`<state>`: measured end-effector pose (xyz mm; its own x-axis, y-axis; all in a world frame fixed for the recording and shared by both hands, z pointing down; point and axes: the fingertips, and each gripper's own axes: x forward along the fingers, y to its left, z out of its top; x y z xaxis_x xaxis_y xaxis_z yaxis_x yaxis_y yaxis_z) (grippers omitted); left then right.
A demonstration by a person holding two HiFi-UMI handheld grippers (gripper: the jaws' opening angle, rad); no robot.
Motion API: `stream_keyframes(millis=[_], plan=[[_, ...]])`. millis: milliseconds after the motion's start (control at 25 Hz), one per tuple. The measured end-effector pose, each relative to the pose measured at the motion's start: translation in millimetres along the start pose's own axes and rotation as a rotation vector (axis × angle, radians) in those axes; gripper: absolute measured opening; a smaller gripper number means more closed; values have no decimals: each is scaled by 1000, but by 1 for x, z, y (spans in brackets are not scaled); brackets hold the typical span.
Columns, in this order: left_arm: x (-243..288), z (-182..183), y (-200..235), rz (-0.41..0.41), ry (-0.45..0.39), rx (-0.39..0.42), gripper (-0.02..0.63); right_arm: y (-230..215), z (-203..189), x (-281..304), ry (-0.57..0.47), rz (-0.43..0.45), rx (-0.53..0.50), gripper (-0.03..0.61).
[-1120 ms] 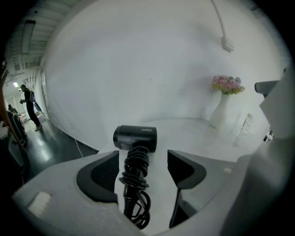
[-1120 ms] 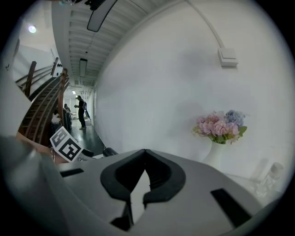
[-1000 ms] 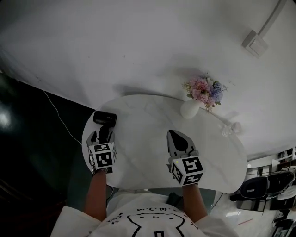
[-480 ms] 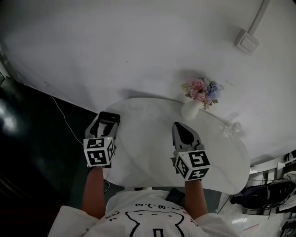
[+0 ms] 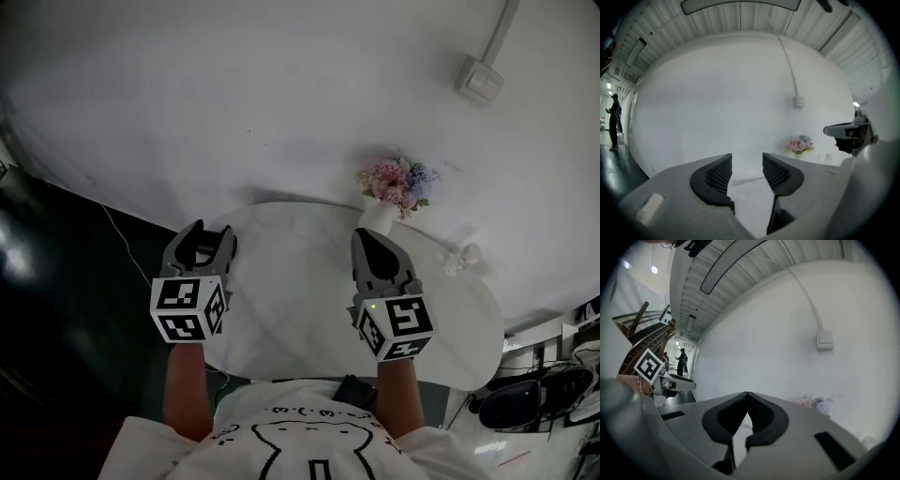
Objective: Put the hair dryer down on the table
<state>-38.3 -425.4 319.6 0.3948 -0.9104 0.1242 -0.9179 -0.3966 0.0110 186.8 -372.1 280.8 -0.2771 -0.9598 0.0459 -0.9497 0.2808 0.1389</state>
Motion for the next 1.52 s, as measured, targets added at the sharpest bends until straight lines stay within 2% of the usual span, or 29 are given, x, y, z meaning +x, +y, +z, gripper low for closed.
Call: stream_keyframes(millis=[240,360,560,720,1240,1520], plan=[[-7,38,-21,-77,-106,113,99,-7,25,-5,-67,-11,-17,2],[-11,54,-24,-79,-163,138,23,-6,34,-5,-89,-8,-36,2],[-24,86,-31,-97,-279,207,20,-5,52,-11,-144,-22,-67,2],[-33,106,-36,-116,-338,233,19,-4,68,-16,-196,-23,-94,2],[-34,116,-51,-146,-383,302,20,-5,70,-20,-207,-42,-118,2],[-31,115,-52,-151,-379,312,20,-4,68,-19,-207,-44,-123,2]])
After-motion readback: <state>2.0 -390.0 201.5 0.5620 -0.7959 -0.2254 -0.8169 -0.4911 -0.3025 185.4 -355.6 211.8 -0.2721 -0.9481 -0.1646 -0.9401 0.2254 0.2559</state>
